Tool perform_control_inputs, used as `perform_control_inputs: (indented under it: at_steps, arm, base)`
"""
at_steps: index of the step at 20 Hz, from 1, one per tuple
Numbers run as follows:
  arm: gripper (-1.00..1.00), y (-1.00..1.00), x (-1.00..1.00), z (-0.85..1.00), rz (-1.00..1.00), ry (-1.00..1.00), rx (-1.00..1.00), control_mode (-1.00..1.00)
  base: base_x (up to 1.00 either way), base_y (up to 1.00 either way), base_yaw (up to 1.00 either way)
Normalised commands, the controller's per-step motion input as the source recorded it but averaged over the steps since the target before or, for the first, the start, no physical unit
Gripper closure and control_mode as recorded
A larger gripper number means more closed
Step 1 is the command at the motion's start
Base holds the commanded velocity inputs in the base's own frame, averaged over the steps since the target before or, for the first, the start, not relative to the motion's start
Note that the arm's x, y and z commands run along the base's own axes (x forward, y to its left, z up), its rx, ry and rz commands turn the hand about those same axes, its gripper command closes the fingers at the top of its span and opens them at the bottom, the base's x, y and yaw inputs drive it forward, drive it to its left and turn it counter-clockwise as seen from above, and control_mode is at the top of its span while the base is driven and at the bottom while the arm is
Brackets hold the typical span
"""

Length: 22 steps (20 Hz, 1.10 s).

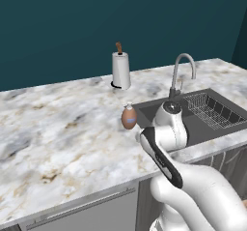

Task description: Locate and retrieve the soap dispenser and sponge from the cabinet. Place them next to the sink.

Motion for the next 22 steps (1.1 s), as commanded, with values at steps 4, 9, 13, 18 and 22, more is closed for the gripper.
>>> perform_control_inputs:
  at_steps: [4,9,13,18,22]
  arm:
    - [1.0,0.01,0.25,-0.11,0.01,0.04,0.01,-1.0]
    - [1.0,0.0,0.1,-0.29,0.01,0.05,0.06,-1.0]
    - [1.0,0.0,0.05,-0.3,0.0,0.01,0.06,-1.0]
    - [1.0,0.01,0.09,-0.19,0.0,-0.04,0.03,-1.0]
    - [1.0,0.0,0.19,-0.3,0.0,-0.07,0.0,-1.0]
  base:
    - [0.0,0.0,0.0]
    - [0.0,0.0,0.0]
    - [0.0,0.0,0.0]
    - [0.0,0.0,0.0]
    - [0.0,0.0,0.0]
